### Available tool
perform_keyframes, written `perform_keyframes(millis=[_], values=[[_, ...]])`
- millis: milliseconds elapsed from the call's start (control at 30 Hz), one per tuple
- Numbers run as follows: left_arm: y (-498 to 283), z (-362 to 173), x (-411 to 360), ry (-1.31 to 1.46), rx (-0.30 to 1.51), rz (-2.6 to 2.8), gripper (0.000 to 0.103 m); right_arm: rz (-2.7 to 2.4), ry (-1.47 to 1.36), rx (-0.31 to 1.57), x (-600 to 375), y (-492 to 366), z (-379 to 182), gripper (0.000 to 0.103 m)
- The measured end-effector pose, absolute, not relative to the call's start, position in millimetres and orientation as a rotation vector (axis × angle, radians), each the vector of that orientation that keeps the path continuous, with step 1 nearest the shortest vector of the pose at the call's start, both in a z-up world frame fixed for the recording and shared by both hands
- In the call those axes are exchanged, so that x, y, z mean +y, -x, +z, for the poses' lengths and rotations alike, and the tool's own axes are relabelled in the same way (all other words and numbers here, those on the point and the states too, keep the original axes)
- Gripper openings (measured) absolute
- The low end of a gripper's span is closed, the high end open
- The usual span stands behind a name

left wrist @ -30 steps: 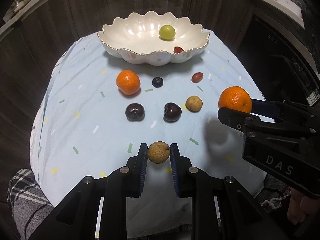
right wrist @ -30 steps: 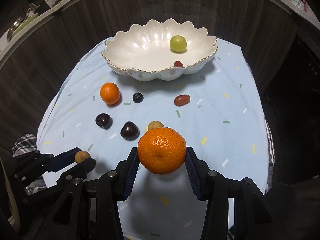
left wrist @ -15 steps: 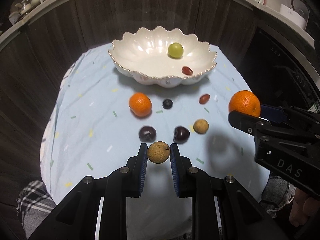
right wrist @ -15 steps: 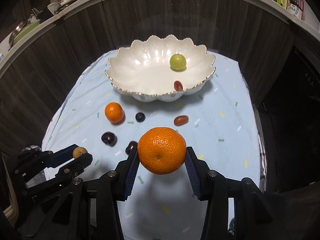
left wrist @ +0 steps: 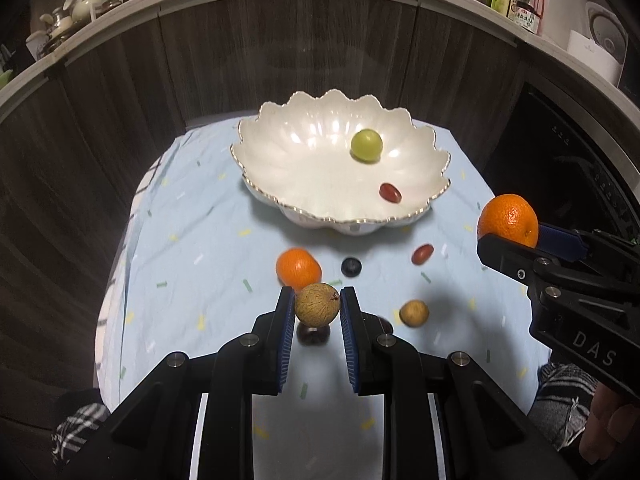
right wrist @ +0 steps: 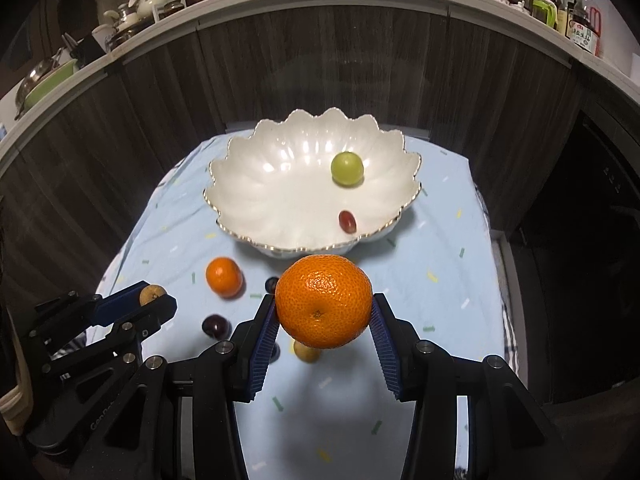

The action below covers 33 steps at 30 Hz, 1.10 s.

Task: Organize fruits
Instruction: 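Lift the brown fruit and mandarin and carry both over the white bowl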

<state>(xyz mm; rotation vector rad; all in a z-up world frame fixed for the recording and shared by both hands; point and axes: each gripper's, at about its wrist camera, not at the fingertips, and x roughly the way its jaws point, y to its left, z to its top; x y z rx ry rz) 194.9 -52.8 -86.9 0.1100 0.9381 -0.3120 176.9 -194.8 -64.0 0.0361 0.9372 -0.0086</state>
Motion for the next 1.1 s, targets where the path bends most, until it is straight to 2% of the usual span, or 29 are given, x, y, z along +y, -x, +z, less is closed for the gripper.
perform_keyframes(millis=[1100], values=[[-297,-72,-65,-0.111,0.865,-0.271,0.023,-0.065,-0.057,0.872,-217,-255,-58,0.047]])
